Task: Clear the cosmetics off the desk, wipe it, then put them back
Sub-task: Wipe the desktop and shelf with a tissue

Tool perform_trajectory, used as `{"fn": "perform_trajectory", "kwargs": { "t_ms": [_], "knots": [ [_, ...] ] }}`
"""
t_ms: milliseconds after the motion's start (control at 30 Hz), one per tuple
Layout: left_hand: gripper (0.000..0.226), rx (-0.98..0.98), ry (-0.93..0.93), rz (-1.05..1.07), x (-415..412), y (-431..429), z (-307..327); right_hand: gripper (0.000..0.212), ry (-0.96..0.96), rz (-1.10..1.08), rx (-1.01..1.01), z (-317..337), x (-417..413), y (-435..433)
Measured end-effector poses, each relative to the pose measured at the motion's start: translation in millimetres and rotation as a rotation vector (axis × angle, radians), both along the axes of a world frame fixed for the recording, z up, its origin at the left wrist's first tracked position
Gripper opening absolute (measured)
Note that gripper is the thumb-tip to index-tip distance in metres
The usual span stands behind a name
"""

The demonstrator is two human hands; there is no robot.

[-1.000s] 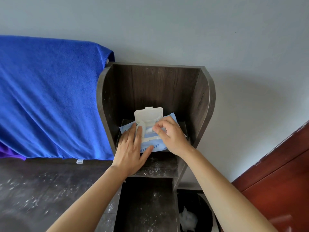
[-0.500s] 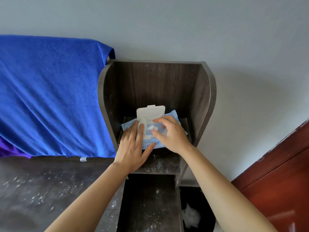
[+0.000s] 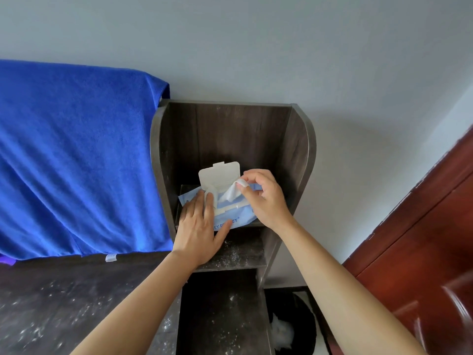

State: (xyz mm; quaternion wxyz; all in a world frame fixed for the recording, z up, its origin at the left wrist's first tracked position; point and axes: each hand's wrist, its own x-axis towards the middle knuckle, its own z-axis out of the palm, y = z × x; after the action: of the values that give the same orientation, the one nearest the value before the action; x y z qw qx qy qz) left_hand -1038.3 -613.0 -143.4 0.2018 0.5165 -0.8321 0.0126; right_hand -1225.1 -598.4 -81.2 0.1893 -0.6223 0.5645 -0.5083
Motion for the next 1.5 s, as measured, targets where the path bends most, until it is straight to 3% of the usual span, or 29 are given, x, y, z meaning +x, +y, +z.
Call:
{"fn": "perform_trajectory", "kwargs": {
  "t_ms": [300,433,600,800,933,1033,1200,1267,1400,1500],
  "knots": [
    [0.081,0.038,-0.017,-0.085,4,-8,-1,0.011,-0.277,-0.234,-0.275,67,27,52],
    [0.074,0.069,0.101,-0.174,10,-6,8,0.012,-0.192,-0.325,-0.32,82,34,83],
    [0.055,-0.137,0.235,-0.332,53,32,-13,0.015,-0.014,-0.324,-0.007,34,45,120],
    [0.057,-0.046,0.177,-0.229,125,86,-48,0.009,-0.094,-0.221,0.382,-39,88,143],
    [0.059,0.077,0.171,-0.061,177,122,-56,0.011,-0.157,-0.133,0.491,-72,121,153],
    [0.061,0.116,0.047,0.006,223,146,-73,0.015,-0.236,-0.008,0.538,-94,156,163],
    [0.07,0.334,-0.161,0.122,281,170,-106,0.008,-0.215,0.027,0.634,-137,210,164],
    [0.073,0.377,-0.205,0.143,298,167,-119,0.016,-0.185,0.061,0.67,-150,232,159],
    [0.075,0.444,-0.19,0.174,329,142,-138,0.019,-0.273,0.114,0.731,-160,270,139],
    [0.073,0.456,-0.156,0.15,349,117,-151,0.015,-0.407,0.037,0.793,-172,288,117]
  ]
}}
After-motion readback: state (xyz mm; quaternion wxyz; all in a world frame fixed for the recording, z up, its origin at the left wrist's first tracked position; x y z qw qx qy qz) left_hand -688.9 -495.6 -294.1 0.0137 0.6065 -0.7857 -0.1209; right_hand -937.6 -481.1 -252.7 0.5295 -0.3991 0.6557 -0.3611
